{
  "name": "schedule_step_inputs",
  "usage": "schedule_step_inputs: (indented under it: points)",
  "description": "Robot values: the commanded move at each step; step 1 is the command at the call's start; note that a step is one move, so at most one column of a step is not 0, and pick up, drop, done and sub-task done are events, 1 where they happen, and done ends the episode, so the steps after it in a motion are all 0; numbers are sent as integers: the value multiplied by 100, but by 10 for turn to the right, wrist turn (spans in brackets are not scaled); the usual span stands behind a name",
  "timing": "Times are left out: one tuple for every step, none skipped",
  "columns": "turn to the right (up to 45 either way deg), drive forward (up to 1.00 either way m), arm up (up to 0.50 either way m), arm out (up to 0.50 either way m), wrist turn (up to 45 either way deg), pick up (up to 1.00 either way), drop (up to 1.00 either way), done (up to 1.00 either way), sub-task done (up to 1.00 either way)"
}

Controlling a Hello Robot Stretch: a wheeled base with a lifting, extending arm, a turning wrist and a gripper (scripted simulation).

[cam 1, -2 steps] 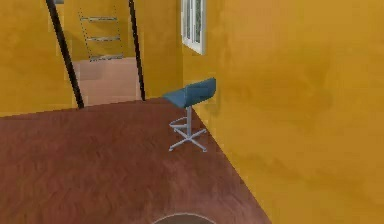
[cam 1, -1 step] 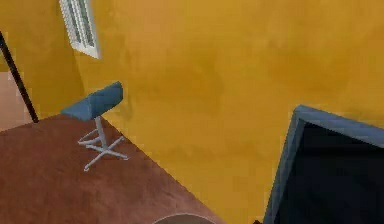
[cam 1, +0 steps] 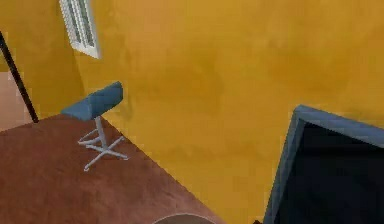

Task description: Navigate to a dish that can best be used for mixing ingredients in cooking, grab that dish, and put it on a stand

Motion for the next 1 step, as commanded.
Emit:
schedule_step_inputs:
  points:
    - [0, 0, 0, 32, 0, 0, 0, 0, 0]
